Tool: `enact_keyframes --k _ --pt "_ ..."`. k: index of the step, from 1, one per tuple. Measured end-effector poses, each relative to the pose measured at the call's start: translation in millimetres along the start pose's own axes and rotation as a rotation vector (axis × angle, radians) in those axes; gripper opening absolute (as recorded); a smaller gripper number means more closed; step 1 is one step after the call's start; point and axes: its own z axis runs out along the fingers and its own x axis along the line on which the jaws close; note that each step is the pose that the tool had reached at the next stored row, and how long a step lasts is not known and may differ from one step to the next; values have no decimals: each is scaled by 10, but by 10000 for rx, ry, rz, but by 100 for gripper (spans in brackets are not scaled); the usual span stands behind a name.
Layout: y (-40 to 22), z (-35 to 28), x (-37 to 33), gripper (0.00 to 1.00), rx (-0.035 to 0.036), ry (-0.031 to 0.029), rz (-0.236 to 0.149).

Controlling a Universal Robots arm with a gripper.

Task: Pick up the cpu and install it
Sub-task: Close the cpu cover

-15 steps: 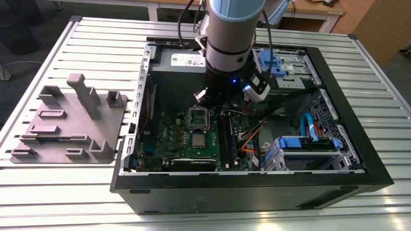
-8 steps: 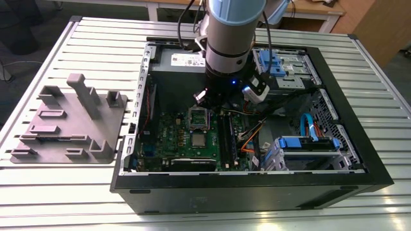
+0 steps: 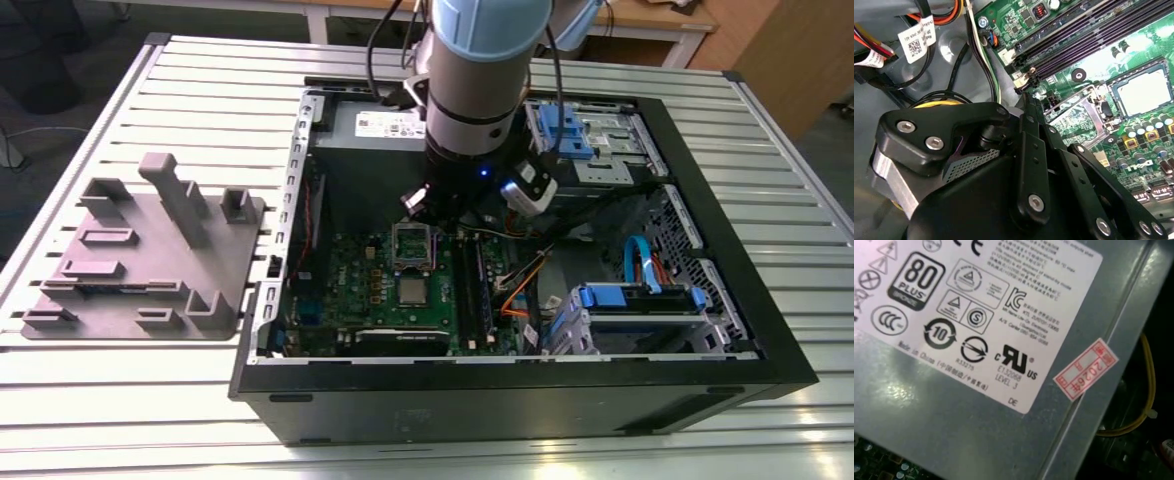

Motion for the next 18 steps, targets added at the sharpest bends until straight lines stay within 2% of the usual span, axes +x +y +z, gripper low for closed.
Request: enact_keyframes --k 5,9,18 --pt "-1 17 2 11 -43 -23 3" --pt "-6 61 6 11 -101 -44 6" --pt "-13 70 17 11 -121 -53 6"
